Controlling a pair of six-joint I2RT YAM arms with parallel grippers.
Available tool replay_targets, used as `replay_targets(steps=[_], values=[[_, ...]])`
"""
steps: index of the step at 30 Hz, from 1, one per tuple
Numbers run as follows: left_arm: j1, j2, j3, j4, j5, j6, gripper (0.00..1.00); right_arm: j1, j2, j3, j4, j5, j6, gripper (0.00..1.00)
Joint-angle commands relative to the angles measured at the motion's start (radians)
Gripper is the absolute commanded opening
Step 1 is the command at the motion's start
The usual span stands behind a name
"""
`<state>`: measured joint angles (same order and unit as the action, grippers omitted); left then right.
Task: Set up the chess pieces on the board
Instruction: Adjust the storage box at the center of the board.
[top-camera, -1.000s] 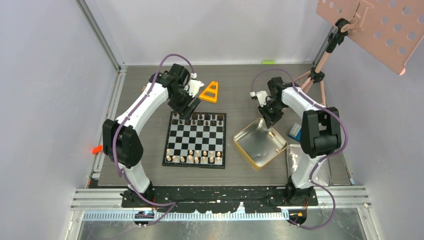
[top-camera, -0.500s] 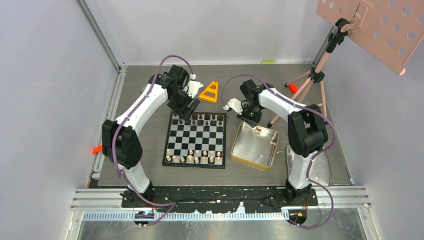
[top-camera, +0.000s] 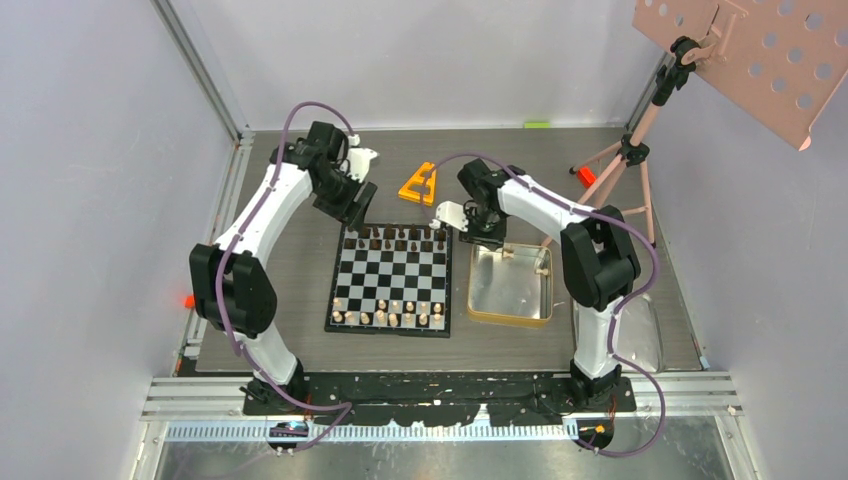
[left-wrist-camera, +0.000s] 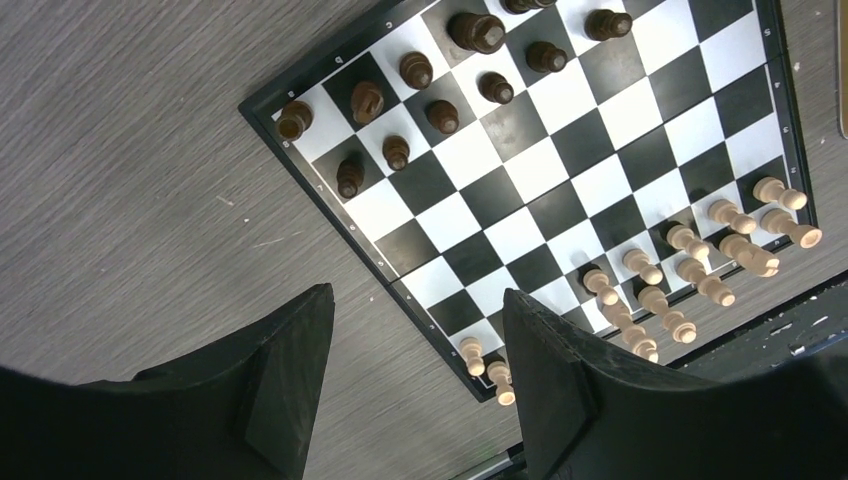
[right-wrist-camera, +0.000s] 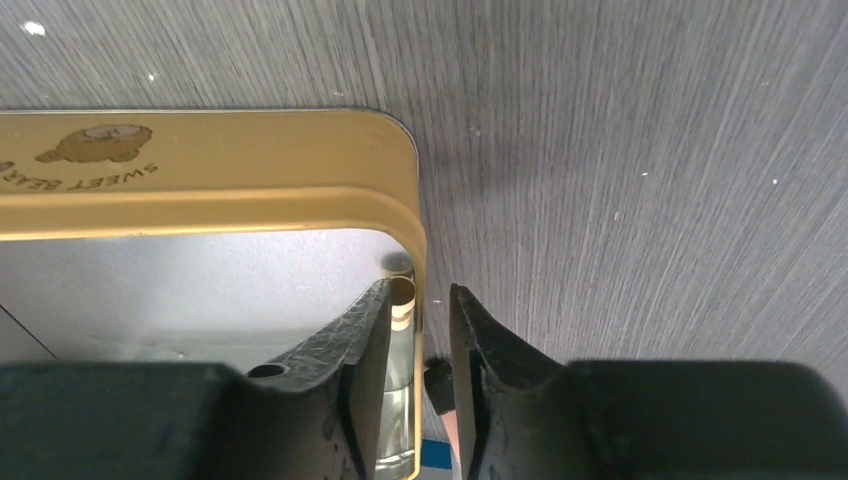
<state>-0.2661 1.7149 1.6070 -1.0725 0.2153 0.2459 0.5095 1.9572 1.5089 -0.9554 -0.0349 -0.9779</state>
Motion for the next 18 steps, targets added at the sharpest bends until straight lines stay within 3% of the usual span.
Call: replay_targets(steps=[1, 8, 18], values=[[-0.005, -0.047, 0.013, 0.023, 0.035, -0.005, 0.65, 0.003, -0.027, 0.044, 0.018, 0.022, 0.087, 0.37], [-0.005, -0.043, 0.023, 0.016, 0.027, -0.001, 0.65, -0.027, -0.188, -0.007, 0.060, -0.025, 0.261, 0.44], [-0.005, -0.032, 0.068, -0.017, 0.025, 0.019, 0.65, -0.053, -0.423, -0.280, 0.041, 0.026, 0.255, 0.42]])
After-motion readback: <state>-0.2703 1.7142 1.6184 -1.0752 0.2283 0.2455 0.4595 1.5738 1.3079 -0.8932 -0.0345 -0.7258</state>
